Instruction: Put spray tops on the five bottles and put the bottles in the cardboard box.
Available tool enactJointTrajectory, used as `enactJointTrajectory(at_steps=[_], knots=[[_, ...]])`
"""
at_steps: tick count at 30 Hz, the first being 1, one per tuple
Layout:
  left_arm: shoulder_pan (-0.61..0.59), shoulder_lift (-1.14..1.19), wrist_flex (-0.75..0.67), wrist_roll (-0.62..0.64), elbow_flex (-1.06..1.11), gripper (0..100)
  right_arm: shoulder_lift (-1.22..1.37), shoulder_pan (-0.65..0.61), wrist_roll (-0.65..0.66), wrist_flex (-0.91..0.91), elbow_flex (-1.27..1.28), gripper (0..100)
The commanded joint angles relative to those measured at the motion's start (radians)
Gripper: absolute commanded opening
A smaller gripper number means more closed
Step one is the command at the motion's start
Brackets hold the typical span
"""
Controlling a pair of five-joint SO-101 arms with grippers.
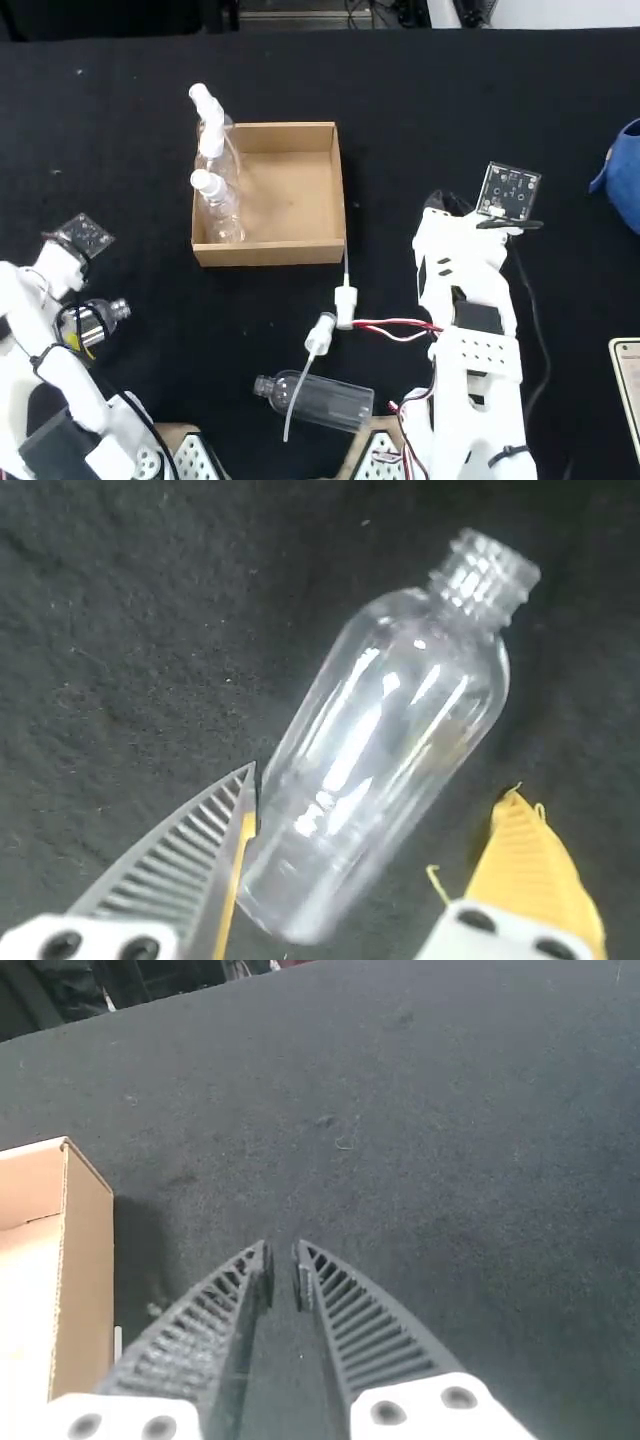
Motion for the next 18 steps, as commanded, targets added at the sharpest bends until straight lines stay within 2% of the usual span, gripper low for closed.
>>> enactJointTrajectory(at_steps=[1,3,6,8,10,11,13,16,18], knots=[[-0.059,-0.032,-0.144,-0.201,0.038,22,-0.019,-0.020,0.002,-0.028,-0.008,2.5],[-0.082,-0.038,-0.157,-0.201,0.048,22,-0.019,-0.020,0.002,-0.028,-0.008,2.5],[-0.111,-0.043,-0.095,-0.203,0.039,22,-0.019,-0.020,0.002,-0.028,-0.008,2.5],[-0.120,-0.043,-0.028,-0.195,0.015,15,-0.019,-0.020,0.002,-0.028,-0.008,2.5],[-0.116,-0.043,0.049,-0.192,-0.012,4,-0.019,-0.020,0.002,-0.028,-0.008,2.5],[-0.113,-0.043,0.092,-0.181,-0.021,2,-0.019,-0.020,0.002,-0.028,-0.008,2.5],[-0.111,-0.043,0.181,-0.107,-0.041,7,-0.019,-0.020,0.002,-0.028,-0.008,2.5],[-0.114,-0.043,0.262,0.023,-0.084,2,-0.019,-0.020,0.002,-0.028,-0.008,2.5],[-0.120,-0.043,0.281,0.091,-0.105,4,-0.019,-0.020,0.002,-0.028,-0.008,2.5]])
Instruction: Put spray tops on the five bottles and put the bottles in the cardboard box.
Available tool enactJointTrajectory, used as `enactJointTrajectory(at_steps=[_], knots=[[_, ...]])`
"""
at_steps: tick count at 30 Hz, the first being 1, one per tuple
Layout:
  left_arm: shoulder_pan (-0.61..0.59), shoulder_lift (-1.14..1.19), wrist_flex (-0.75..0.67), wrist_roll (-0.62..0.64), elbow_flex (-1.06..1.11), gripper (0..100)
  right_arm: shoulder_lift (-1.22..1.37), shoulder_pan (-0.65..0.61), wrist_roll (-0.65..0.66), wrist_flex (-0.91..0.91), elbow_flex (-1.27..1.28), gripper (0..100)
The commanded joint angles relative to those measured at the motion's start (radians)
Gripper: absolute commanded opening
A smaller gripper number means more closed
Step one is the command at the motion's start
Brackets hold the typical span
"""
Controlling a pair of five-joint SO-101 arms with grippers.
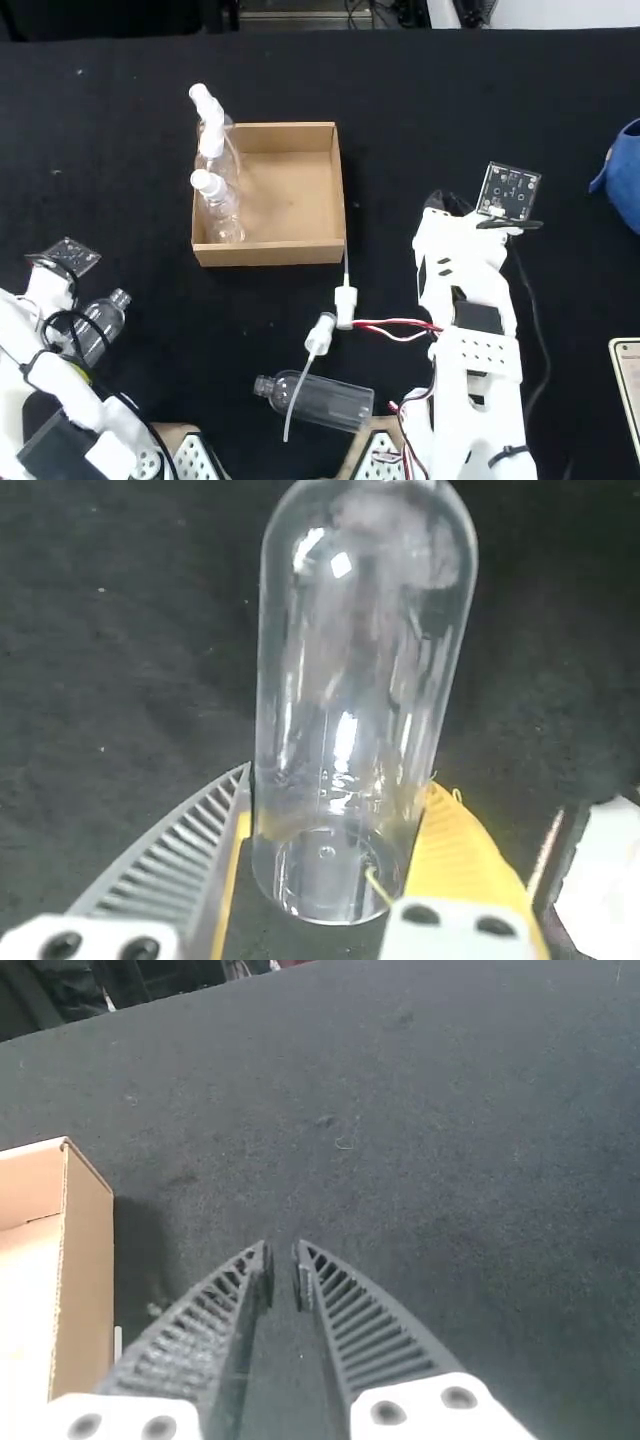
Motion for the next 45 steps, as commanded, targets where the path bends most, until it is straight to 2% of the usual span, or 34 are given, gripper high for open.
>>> enactJointTrajectory(at_steps=[1,3,6,11,13,19,21,25,33,38,43,45], knots=[[-0.016,-0.038,0.044,0.080,-0.084,4,-0.019,-0.020,0.002,-0.028,-0.008,2.5],[-0.030,-0.038,0.043,0.110,-0.091,4,-0.019,-0.020,0.002,-0.028,-0.008,2.5],[-0.047,-0.028,0.035,0.089,-0.088,6,-0.019,-0.020,0.002,-0.028,-0.008,2.5],[-0.064,-0.029,0.038,0.091,-0.090,21,-0.019,-0.020,0.002,-0.026,-0.008,2.5],[-0.053,-0.037,0.038,0.091,-0.088,23,-0.019,-0.020,0.002,-0.028,-0.008,2.5],[0.081,-0.026,0.035,0.092,-0.084,17,-0.019,-0.020,0.002,-0.028,-0.008,2.5],[0.085,-0.026,0.034,0.087,-0.084,16,-0.019,-0.020,0.002,-0.028,-0.008,2.5],[0.058,-0.026,0.034,0.077,-0.084,16,-0.019,-0.020,0.002,-0.028,-0.008,2.5],[-0.104,-0.026,0.034,-0.118,-0.067,17,-0.019,-0.020,0.002,-0.028,-0.008,2.5],[-0.096,-0.026,0.031,-0.121,-0.010,16,-0.019,-0.020,0.002,-0.028,-0.008,2.5],[-0.097,-0.029,-0.107,-0.120,0.108,16,-0.019,-0.020,0.002,-0.028,-0.008,2.5],[-0.099,-0.040,-0.147,-0.097,0.157,10,-0.019,-0.020,0.002,-0.028,-0.008,2.5]])
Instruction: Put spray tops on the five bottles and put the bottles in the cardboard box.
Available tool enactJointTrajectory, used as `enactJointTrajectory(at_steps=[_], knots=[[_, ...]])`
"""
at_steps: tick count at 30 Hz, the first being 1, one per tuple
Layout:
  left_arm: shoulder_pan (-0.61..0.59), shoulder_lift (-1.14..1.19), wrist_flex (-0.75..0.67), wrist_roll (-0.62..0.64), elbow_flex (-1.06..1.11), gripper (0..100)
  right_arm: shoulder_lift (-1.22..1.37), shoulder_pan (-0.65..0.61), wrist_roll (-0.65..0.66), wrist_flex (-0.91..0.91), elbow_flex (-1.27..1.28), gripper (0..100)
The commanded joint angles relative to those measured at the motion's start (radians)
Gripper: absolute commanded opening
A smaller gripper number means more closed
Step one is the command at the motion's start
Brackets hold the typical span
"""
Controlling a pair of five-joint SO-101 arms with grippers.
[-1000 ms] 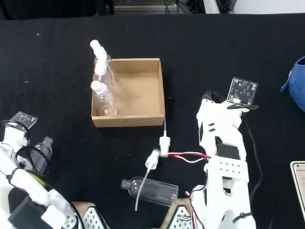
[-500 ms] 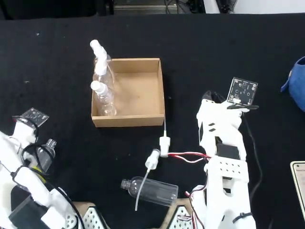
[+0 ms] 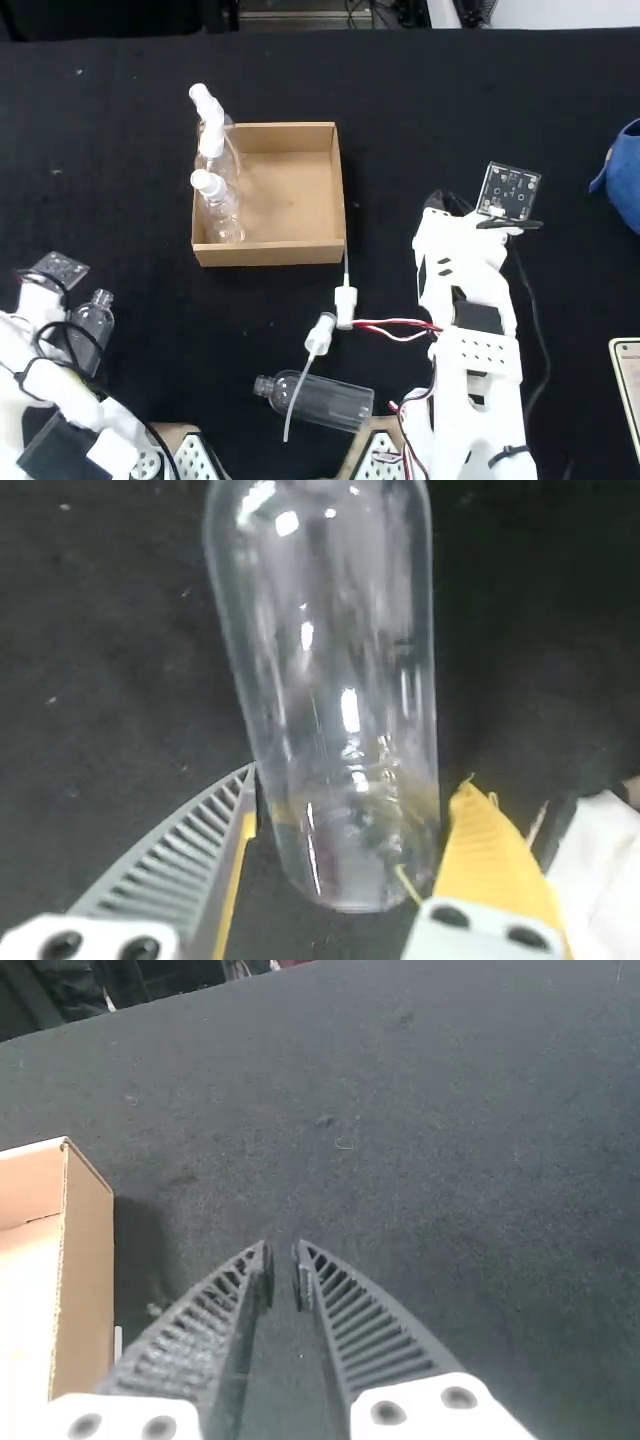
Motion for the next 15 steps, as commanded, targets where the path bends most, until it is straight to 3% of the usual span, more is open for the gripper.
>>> enactJointTrajectory(at_steps=[1,6,15], knots=[[-0.002,-0.040,-0.064,-0.049,0.048,5,-0.019,-0.020,0.002,-0.028,-0.008,2.5],[0.005,-0.110,-0.063,0.095,-0.001,2,-0.019,-0.020,0.002,-0.028,-0.008,2.5],[0.015,-0.256,-0.063,0.114,0.096,3,-0.019,-0.020,0.002,-0.028,-0.008,2.5]])
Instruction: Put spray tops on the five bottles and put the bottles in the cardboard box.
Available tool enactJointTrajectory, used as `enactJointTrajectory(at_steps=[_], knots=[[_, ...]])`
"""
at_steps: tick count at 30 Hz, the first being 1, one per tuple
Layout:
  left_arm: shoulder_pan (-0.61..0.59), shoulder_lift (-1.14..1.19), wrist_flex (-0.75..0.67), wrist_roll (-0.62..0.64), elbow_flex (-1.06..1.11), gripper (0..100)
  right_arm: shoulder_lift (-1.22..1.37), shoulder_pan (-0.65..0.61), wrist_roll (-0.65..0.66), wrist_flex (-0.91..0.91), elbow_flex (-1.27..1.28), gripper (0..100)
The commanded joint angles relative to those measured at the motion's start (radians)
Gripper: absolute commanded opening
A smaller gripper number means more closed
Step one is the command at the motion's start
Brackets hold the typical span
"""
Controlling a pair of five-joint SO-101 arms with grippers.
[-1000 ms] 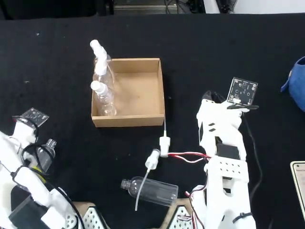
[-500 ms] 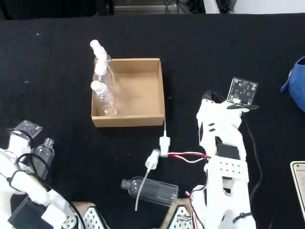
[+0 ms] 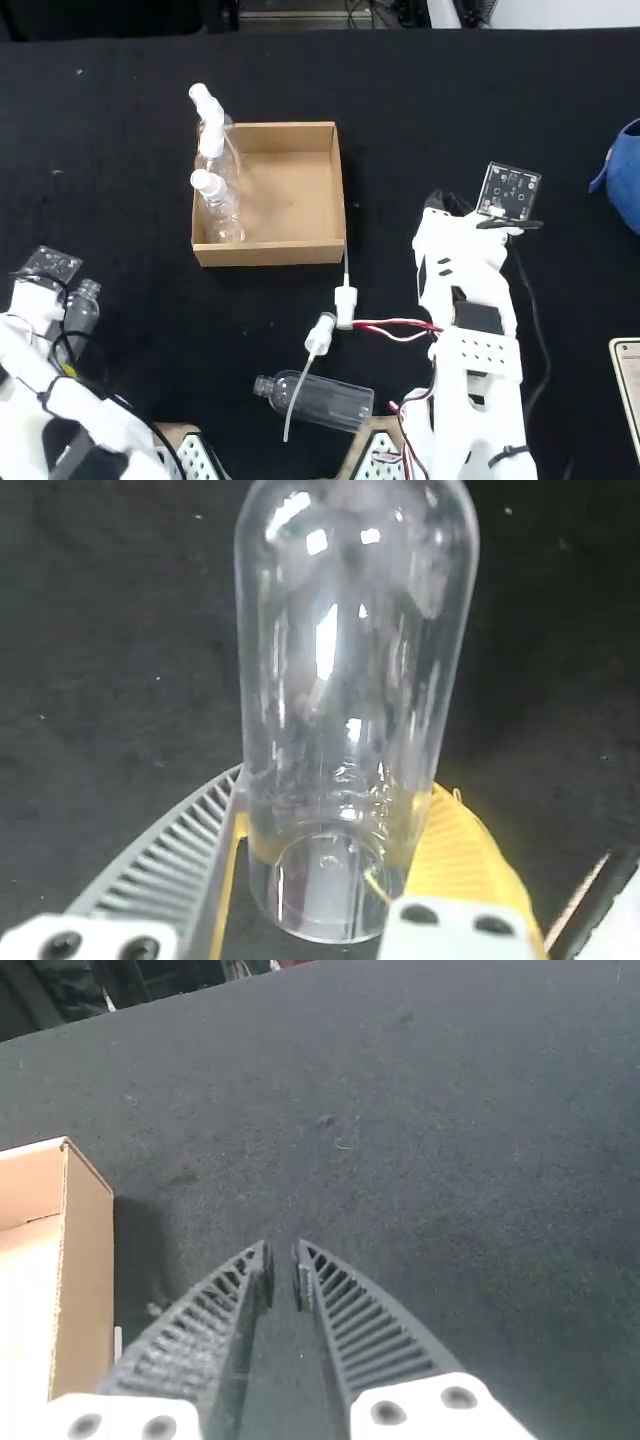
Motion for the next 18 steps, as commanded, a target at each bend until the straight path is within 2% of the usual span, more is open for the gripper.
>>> enactJointTrajectory(at_steps=[1,4,9,18], knots=[[0.016,-0.069,-0.012,0.011,0.039,3,-0.019,-0.020,0.002,-0.028,-0.008,2.5],[0.031,-0.074,-0.012,0.023,0.053,5,-0.019,-0.020,0.002,-0.028,-0.008,2.5],[0.036,-0.072,-0.015,0.124,0.038,20,-0.019,-0.020,0.002,-0.026,-0.008,2.5],[0.038,-0.072,-0.020,0.124,0.047,16,-0.019,-0.020,0.002,-0.026,-0.008,2.5]])
